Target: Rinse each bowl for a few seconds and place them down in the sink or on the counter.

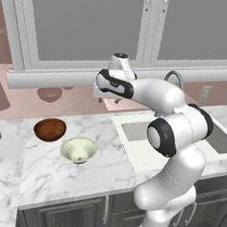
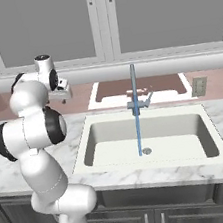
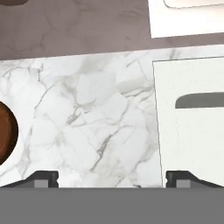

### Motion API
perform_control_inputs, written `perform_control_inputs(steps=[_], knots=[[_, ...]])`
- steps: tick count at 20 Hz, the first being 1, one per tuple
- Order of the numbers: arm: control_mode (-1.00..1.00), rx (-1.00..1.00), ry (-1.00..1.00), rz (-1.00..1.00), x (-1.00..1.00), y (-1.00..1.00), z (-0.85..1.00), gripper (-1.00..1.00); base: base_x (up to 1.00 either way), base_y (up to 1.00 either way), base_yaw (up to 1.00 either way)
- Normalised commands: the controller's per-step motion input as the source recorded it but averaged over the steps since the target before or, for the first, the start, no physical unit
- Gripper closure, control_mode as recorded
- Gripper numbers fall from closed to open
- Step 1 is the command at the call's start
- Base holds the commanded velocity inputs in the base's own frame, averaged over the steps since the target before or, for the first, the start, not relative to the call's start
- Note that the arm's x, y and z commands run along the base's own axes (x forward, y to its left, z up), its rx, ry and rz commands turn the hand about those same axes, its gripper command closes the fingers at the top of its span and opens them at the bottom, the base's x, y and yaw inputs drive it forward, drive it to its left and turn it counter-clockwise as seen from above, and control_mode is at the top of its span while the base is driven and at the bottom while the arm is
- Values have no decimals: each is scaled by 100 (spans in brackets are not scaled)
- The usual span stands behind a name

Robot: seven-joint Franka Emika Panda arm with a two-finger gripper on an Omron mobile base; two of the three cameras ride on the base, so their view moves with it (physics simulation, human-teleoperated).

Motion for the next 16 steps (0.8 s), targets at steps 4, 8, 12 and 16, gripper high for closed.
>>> perform_control_inputs(steps=[4, 8, 12, 16], knots=[[-100, 1, 11, -2, -8, 38, -9, -100, 0, 0, 0], [-100, 0, 6, -2, -16, 36, -17, -100, 0, 0, 0], [-100, 0, 3, -1, -17, 36, -20, -100, 0, 0, 0], [-100, 0, 1, 0, -11, 38, -22, -100, 0, 0, 0]])
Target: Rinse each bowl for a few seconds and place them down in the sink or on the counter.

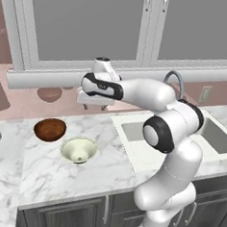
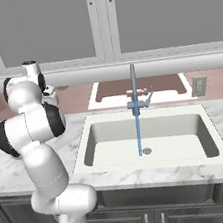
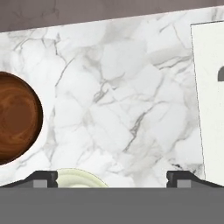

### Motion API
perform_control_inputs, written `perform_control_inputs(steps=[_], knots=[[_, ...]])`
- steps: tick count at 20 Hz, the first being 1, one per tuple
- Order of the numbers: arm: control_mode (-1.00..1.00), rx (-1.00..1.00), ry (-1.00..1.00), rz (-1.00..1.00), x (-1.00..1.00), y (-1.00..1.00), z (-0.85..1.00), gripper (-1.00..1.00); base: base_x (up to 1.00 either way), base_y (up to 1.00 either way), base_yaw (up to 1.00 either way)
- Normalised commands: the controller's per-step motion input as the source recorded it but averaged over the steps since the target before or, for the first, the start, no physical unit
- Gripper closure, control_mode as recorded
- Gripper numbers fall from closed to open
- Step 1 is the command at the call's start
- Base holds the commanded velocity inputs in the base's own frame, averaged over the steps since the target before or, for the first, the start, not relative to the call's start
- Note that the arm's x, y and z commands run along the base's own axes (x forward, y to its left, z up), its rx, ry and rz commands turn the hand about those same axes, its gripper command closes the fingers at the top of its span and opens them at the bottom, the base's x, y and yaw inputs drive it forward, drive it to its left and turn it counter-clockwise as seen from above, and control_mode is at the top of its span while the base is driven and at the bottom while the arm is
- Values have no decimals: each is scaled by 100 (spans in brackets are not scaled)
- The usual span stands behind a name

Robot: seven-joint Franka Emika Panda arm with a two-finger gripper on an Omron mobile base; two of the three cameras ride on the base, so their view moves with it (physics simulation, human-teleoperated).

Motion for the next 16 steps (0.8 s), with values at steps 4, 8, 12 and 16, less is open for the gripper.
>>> perform_control_inputs(steps=[4, 8, 12, 16], knots=[[-100, 0, 0, 0, -9, 34, -22, -100, 0, 0, 0], [-100, 0, 0, 0, -5, 32, -20, -100, 0, 0, 0], [-100, 1, 0, 0, -8, 29, -9, -100, 0, 0, 0], [-100, 0, 0, 0, -12, 26, -4, -100, 0, 0, 0]])
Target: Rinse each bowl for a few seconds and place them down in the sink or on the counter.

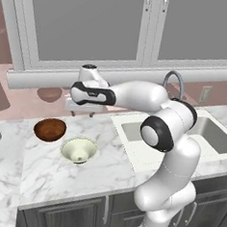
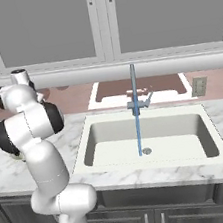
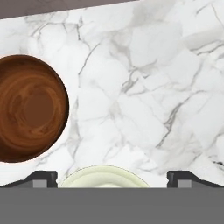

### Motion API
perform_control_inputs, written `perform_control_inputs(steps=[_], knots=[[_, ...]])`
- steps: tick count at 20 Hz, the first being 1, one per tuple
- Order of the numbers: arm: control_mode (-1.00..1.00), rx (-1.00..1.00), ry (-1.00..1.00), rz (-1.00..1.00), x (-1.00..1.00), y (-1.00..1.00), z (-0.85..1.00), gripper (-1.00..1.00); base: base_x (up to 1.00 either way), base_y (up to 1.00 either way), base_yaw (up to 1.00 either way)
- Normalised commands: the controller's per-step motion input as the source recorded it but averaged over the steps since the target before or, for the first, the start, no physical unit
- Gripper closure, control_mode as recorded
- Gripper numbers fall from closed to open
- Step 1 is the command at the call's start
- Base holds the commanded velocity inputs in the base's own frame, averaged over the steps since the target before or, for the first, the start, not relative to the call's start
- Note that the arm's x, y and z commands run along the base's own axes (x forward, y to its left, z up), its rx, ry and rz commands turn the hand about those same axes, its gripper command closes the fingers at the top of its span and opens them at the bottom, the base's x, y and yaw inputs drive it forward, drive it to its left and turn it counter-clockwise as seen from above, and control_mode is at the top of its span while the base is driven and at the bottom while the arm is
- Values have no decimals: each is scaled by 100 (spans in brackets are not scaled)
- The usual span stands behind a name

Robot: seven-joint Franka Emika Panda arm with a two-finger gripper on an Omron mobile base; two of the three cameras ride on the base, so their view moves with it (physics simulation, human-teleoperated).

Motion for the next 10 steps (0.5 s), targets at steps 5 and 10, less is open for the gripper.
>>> perform_control_inputs(steps=[5, 10], knots=[[-100, 0, 0, 0, -15, 23, -1, -100, 0, 0, 0], [-100, 1, 0, 0, -13, 25, -9, -100, 0, 0, 0]])
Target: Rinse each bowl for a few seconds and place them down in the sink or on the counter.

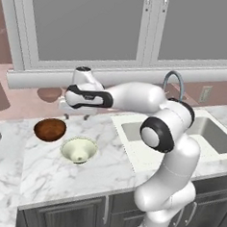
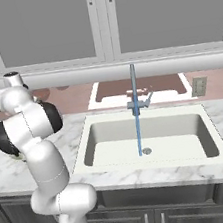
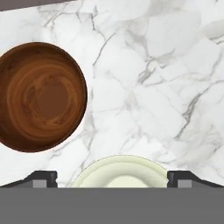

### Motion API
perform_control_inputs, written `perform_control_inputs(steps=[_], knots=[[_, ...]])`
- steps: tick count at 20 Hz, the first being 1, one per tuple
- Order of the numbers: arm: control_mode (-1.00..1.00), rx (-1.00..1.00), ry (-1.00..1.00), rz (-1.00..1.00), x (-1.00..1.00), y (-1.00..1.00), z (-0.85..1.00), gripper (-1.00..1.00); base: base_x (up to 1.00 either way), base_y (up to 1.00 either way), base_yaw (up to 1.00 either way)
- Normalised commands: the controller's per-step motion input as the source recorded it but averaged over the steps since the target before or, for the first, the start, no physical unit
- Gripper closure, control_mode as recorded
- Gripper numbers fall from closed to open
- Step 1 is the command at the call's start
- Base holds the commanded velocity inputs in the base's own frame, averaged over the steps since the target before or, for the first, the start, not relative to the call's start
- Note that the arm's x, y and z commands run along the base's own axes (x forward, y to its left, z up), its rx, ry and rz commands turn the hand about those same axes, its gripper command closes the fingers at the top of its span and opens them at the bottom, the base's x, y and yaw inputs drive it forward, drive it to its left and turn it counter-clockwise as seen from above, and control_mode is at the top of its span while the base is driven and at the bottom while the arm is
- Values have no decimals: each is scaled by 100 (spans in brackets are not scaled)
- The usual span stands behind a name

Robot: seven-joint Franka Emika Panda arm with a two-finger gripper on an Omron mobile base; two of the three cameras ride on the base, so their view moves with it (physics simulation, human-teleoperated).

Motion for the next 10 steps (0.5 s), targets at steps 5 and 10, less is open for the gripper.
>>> perform_control_inputs(steps=[5, 10], knots=[[-100, 1, 0, 0, -4, 20, -20, -100, 0, 0, 0], [-100, 1, 0, 0, 0, 20, -23, -100, 0, 0, 0]])
